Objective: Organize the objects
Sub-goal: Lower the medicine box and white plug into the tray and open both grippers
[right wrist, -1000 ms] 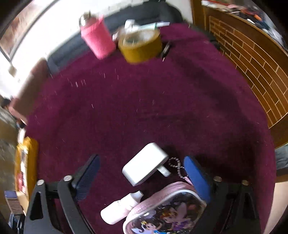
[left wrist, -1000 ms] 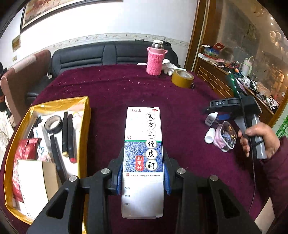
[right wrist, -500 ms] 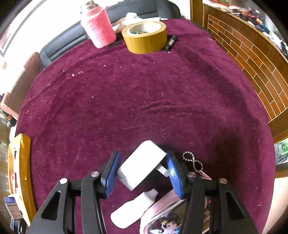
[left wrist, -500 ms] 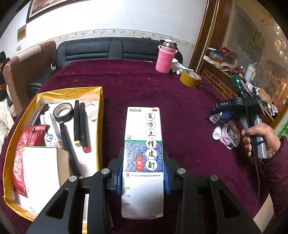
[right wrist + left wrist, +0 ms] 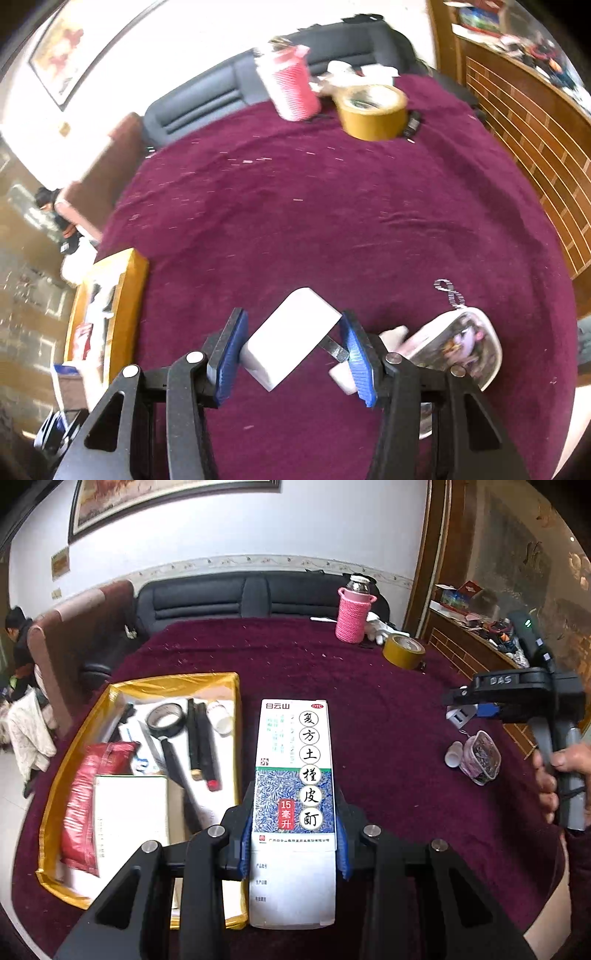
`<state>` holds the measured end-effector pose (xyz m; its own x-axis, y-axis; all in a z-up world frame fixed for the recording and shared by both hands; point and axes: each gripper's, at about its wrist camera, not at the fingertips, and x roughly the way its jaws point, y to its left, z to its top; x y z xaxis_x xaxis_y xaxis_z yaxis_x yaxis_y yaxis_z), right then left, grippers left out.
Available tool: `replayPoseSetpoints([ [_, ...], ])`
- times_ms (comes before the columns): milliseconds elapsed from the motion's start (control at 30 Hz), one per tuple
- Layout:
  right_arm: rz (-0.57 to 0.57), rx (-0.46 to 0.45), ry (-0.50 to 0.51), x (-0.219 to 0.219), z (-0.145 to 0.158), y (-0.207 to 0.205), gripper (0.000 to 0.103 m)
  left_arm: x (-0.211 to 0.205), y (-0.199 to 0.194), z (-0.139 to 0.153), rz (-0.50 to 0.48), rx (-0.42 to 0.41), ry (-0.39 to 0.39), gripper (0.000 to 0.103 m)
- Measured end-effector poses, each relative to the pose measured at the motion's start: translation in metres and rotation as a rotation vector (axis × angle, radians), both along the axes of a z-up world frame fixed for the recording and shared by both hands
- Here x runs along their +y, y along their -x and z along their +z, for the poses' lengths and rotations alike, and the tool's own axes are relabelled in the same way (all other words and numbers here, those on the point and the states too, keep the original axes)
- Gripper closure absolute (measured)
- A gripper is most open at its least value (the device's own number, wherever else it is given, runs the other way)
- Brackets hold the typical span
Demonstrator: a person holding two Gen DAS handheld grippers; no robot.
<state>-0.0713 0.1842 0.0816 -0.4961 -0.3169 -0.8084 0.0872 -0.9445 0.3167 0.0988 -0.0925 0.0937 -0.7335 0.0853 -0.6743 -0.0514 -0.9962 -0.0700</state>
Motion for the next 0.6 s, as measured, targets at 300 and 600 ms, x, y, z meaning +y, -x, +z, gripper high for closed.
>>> replayPoseSetpoints([
  [300,0.15,0.08,0.036,-0.066,0.035,-0.039,0.047,-0.025,-0.021,0.016,0.081,0.055,0.062,0.07],
  [600,0.257,0.078,0.052,-0.133,0.034,-0.053,0.047,-0.063,-0.024,0.013,0.136,0.05,0.049,0.07],
])
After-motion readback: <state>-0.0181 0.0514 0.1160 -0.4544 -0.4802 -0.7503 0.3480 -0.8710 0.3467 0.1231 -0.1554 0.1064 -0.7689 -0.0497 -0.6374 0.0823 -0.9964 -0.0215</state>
